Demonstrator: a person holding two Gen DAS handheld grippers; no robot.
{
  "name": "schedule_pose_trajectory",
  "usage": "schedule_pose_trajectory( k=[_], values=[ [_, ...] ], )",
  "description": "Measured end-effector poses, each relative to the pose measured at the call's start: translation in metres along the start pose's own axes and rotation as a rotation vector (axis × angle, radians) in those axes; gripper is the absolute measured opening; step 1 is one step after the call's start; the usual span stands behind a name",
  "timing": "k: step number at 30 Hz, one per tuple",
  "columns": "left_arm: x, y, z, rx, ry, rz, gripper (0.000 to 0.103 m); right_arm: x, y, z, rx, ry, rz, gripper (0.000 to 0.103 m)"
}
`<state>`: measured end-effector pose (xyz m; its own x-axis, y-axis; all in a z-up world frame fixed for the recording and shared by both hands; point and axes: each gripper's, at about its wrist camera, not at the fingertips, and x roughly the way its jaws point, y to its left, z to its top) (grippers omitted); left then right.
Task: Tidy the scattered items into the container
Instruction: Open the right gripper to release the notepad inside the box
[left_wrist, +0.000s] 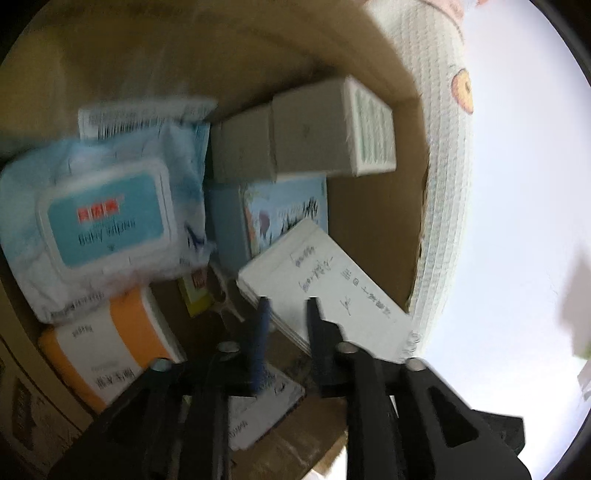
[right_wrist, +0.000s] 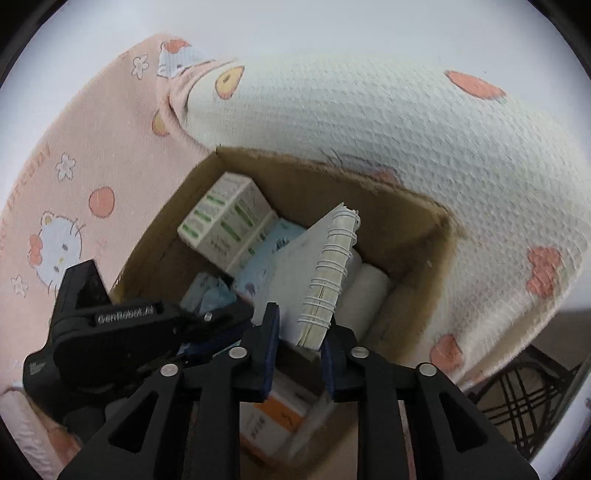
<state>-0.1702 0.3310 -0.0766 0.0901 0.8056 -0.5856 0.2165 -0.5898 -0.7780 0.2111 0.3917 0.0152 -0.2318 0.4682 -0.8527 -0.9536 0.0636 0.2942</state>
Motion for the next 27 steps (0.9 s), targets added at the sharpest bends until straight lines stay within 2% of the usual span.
schedule_pose_trajectory(
  k=[2, 5, 8, 11, 13, 15, 16, 18, 24, 27],
  values=[
    [0.003, 0.004, -0.007, -0.004, 0.018, -0.008, 0.031, -0.008, -0.003, -0.007, -0.015, 0.012, -0.006, 0.031],
    [0.004, 0.01, -0.017, -0.013, 0.011, 0.01, 0.033, -0.016, -0.003, -0.011, -0.039, 0.025, 0.03, 0.032],
    [0.007, 0.014, -0.023, -0.021, 0.027, -0.011, 0.032, -0.022, -0.002, -0.011, -0.068, 0.008, -0.026, 0.032],
    [0.014, 0.017, -0.029, -0.036, 0.053, -0.031, 0.032, -0.023, -0.003, -0.01, -0.076, 0.009, -0.003, 0.032],
    [0.017, 0.018, -0.033, -0.032, 0.055, -0.044, 0.032, -0.022, -0.001, -0.01, -0.113, -0.016, -0.026, 0.032],
    [0.02, 0.015, -0.034, -0.011, 0.053, -0.045, 0.025, -0.018, 0.002, -0.011, -0.152, -0.021, -0.053, 0.027],
    [0.019, 0.014, -0.036, 0.0, 0.041, -0.034, 0.024, -0.017, 0.003, -0.01, -0.161, -0.024, -0.059, 0.024],
    [0.017, 0.012, -0.035, 0.014, 0.008, -0.027, 0.018, -0.016, 0.003, -0.01, -0.168, -0.025, -0.06, 0.024],
    [0.022, 0.015, -0.027, 0.019, 0.005, -0.05, 0.013, 0.001, 0.005, -0.003, -0.158, 0.008, -0.03, 0.023],
    [0.033, 0.02, -0.025, 0.012, 0.017, -0.03, 0.013, 0.013, 0.014, 0.002, -0.175, 0.026, -0.02, 0.024]
  ],
)
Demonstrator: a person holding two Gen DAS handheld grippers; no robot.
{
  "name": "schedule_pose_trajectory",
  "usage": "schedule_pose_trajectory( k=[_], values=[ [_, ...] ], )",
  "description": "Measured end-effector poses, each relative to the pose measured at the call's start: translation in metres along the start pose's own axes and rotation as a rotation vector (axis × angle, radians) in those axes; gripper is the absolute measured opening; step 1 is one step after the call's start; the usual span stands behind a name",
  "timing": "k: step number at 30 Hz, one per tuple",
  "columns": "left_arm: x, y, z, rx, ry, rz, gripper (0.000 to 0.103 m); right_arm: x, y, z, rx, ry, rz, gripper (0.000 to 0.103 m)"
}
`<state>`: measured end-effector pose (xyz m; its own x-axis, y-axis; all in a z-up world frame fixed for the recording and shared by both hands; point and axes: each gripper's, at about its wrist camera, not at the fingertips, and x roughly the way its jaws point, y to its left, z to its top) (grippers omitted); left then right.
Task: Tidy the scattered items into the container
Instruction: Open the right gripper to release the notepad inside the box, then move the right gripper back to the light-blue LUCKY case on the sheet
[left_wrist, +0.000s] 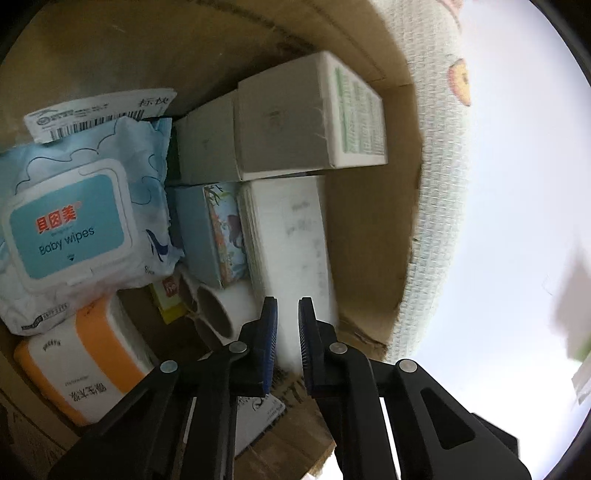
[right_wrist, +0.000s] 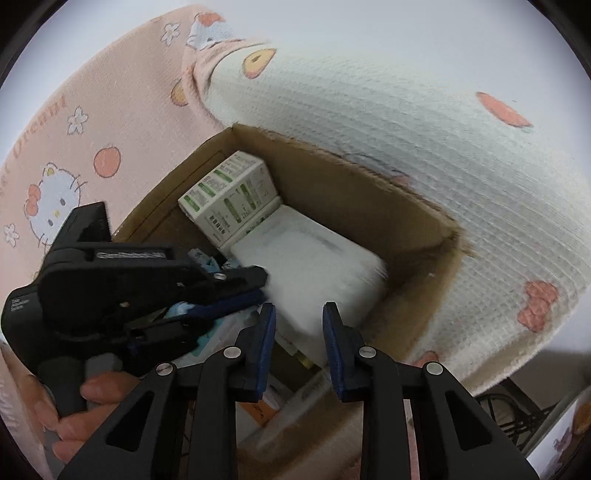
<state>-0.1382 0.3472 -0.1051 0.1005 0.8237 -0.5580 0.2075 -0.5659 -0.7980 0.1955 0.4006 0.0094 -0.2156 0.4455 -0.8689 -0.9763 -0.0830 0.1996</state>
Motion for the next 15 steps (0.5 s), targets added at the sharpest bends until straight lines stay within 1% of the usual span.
schedule_pose_trajectory(
  k=[2, 3, 5, 8, 9, 10, 12, 13, 15],
  values=[
    [0.004, 0.005, -0.002, -0.008, 0.002, 0.01, 0.013, 0.007, 0.006, 0.004, -0.006, 0.02, 0.003, 0.024],
    [0.004, 0.007, -0.004, -0.006, -0.001, 0.012, 0.013, 0.007, 0.007, 0.005, -0.005, 0.016, -0.007, 0.024],
    [0.003, 0.009, -0.009, 0.011, -0.009, 0.024, 0.013, 0.003, 0.008, 0.005, -0.006, 0.004, 0.009, 0.024],
    [-0.008, 0.008, -0.019, 0.049, -0.055, 0.049, 0.013, -0.001, 0.006, 0.006, -0.007, 0.007, -0.018, 0.024],
    [-0.012, 0.005, -0.023, 0.07, -0.069, 0.059, 0.017, -0.001, 0.006, 0.006, -0.007, 0.009, -0.023, 0.024],
    [-0.019, 0.001, -0.029, 0.114, -0.092, 0.083, 0.019, -0.004, 0.005, 0.005, -0.005, 0.01, -0.026, 0.024],
    [-0.025, -0.005, -0.036, 0.172, -0.111, 0.131, 0.038, -0.01, 0.005, 0.003, -0.002, 0.01, -0.028, 0.024],
    [-0.03, -0.006, -0.041, 0.192, -0.122, 0.147, 0.039, -0.013, 0.005, 0.002, 0.0, 0.007, -0.029, 0.024],
    [-0.039, -0.006, -0.051, 0.222, -0.129, 0.141, 0.043, -0.024, 0.007, -0.001, 0.003, -0.009, -0.028, 0.025]
  ],
)
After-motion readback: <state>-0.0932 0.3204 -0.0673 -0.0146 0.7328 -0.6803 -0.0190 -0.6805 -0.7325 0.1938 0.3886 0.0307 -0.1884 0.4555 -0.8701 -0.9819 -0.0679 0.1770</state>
